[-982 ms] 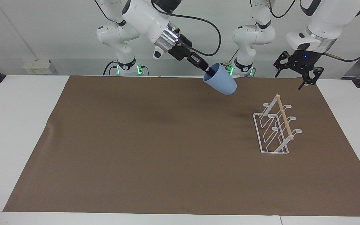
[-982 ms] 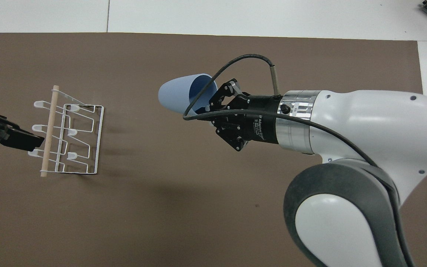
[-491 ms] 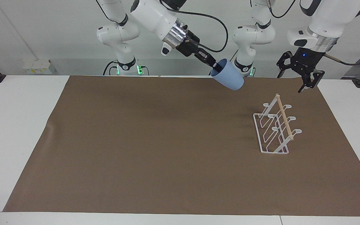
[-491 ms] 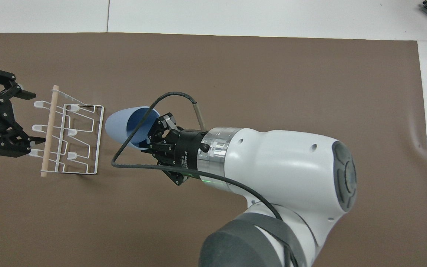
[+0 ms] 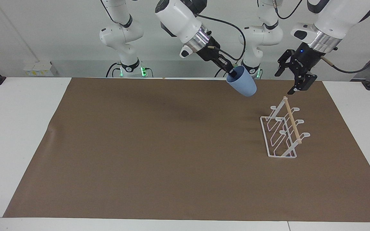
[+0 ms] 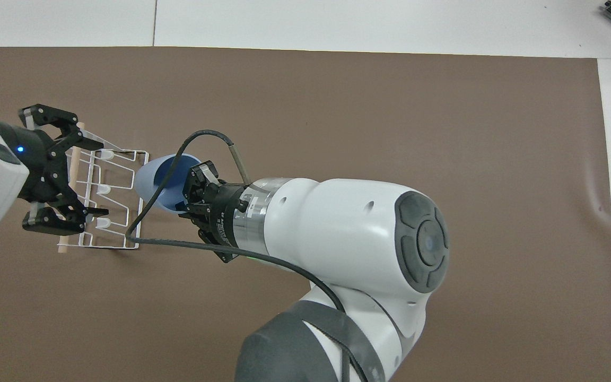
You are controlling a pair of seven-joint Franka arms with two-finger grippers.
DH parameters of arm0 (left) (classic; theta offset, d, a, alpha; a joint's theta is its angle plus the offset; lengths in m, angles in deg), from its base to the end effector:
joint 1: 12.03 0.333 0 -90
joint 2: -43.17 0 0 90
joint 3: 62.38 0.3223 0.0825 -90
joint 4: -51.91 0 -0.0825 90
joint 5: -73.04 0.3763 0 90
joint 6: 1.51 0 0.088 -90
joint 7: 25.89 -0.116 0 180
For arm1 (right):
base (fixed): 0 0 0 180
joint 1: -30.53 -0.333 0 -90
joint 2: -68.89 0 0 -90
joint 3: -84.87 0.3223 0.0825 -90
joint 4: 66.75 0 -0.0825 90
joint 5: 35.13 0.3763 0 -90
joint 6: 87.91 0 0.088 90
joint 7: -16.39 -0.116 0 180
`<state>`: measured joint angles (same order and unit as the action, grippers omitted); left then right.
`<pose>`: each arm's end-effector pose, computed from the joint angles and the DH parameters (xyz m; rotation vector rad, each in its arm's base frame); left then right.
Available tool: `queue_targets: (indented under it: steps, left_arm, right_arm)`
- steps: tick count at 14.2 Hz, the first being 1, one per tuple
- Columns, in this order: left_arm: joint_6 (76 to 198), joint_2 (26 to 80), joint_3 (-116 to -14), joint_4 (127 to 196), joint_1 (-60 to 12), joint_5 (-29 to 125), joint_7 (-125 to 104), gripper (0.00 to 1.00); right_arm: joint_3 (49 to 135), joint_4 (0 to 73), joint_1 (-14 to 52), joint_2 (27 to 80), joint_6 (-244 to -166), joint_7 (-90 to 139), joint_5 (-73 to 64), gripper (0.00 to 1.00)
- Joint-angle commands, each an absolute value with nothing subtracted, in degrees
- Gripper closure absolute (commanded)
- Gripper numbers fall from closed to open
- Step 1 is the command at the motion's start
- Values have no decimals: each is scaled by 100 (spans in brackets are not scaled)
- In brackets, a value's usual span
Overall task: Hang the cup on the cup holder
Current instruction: 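Grasp the blue cup with the left gripper beside the right gripper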
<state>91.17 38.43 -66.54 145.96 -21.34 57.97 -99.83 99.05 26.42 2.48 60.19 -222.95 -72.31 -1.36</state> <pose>0.5039 -0.1523 0.6410 2.1281 -2.0244 0.2656 0.4834 0.4378 0.5999 -2.0109 1.2674 0.3460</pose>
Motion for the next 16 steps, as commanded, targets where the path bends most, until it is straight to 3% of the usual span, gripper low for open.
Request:
queue_targets:
  steps: [1,5,13,16]
  left_arm:
    - [9393,3448,-6572,15209,-2275,5442,-10138,0]
    - [10149,3193,-6572,15798,-2416,5231,-10112,0]
    - [10721,3271,-6572,15861,-2460,4703,-9769,0]
    - [10923,3526,-6572,15861,-2600,4448,-9716,0]
  right_arm:
    - [9911,2395,320,5896,-22194,-7370,-288,100]
    - [9911,2395,355,5869,-22203,-7352,-209,100]
    - [9902,2395,381,5869,-22246,-7334,-209,100]
    - [9902,2395,381,5869,-22256,-7334,-209,100]
